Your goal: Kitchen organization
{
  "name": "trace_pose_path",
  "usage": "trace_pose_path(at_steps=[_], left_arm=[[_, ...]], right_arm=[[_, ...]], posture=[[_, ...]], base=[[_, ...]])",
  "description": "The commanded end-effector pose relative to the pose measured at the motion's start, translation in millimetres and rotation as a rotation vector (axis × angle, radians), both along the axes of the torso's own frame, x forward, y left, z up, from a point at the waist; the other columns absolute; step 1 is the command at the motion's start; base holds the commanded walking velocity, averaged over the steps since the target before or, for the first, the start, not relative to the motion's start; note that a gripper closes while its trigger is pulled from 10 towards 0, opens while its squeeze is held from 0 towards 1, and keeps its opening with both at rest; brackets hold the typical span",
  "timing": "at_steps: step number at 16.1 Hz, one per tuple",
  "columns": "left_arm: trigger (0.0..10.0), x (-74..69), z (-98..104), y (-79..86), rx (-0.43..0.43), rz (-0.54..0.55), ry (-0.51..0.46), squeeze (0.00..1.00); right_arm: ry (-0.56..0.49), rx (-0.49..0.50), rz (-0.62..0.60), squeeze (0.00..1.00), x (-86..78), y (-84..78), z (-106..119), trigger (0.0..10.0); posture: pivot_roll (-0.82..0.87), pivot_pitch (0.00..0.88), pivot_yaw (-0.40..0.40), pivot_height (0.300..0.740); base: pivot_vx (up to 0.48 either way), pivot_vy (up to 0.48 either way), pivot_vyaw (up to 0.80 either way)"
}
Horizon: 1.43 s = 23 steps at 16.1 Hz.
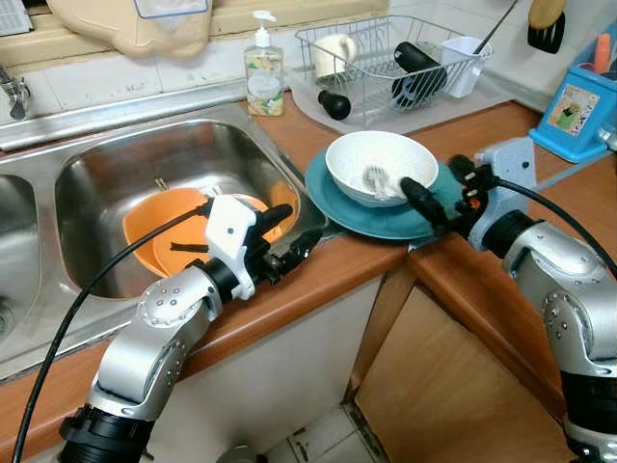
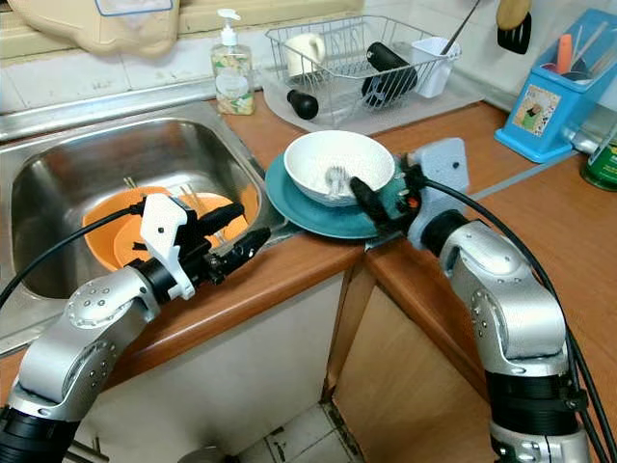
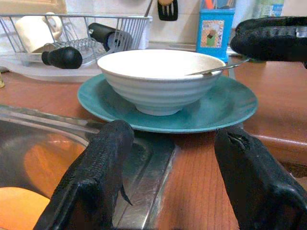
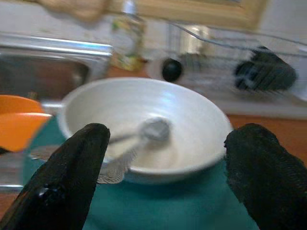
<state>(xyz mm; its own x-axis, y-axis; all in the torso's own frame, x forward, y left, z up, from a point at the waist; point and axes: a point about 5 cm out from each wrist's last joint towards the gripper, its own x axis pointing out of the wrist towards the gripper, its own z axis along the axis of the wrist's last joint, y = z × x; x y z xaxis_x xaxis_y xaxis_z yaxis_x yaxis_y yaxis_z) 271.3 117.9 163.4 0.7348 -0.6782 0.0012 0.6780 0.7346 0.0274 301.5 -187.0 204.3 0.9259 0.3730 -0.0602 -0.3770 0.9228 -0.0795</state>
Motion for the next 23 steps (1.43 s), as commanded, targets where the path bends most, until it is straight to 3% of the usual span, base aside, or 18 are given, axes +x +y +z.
trace_pose_path(at_steps=[1,3,7,11,12,13,14,23], left_arm=[[10.0,-2.0,2.5,0.1,0.012,-0.004,-0.011,0.0],[10.0,-2.0,2.8,1.1,0.012,-0.001,-0.009,0.0],[10.0,-1.7,4.4,-0.2,0.014,-0.01,-0.012,0.0],[10.0,-2.4,5.0,-2.4,0.018,-0.027,-0.012,0.0],[10.0,-2.5,4.6,-2.5,0.02,-0.029,-0.01,0.0],[10.0,-2.5,4.5,-2.5,0.021,-0.029,-0.01,0.0],[10.0,-2.3,4.5,-2.6,0.021,-0.03,-0.009,0.0],[10.0,-1.2,4.9,-5.3,0.021,-0.037,-0.011,0.0]], right_arm=[[-0.023,0.013,-0.067,0.0,1.3,-13.1,5.5,10.0],[-0.036,0.029,-0.066,0.0,0.2,-16.0,8.0,10.0],[-0.069,0.049,0.077,0.0,-6.7,4.5,13.0,10.0],[-0.026,0.065,0.098,0.0,-6.8,12.2,3.7,10.0],[-0.004,0.067,0.07,0.0,-5.0,10.3,-0.3,6.7],[0.003,0.07,0.061,0.0,-4.4,9.6,-1.6,2.2],[0.02,0.071,0.059,0.0,-4.0,9.3,-4.7,0.0],[0.08,0.124,0.063,0.0,2.3,12.8,-16.5,0.0]], posture=[[-0.04,0.0,0.018,0.74],[-0.05,0.0,0.019,0.74],[-0.04,0.0,0.019,0.74],[-0.04,0.0,0.018,0.74],[-0.03,0.0,0.018,0.74],[-0.03,0.0,0.018,0.74],[-0.04,0.0,0.02,0.74],[-0.02,0.0,0.012,0.74]], base=[[0.0,0.0,0.0],[0.0,0.0,0.0],[0.0,0.0,0.0],[0.0,0.0,0.0],[0.0,0.0,0.0],[0.0,0.0,0.0],[0.0,0.0,0.0],[0.0,0.0,0.0]])
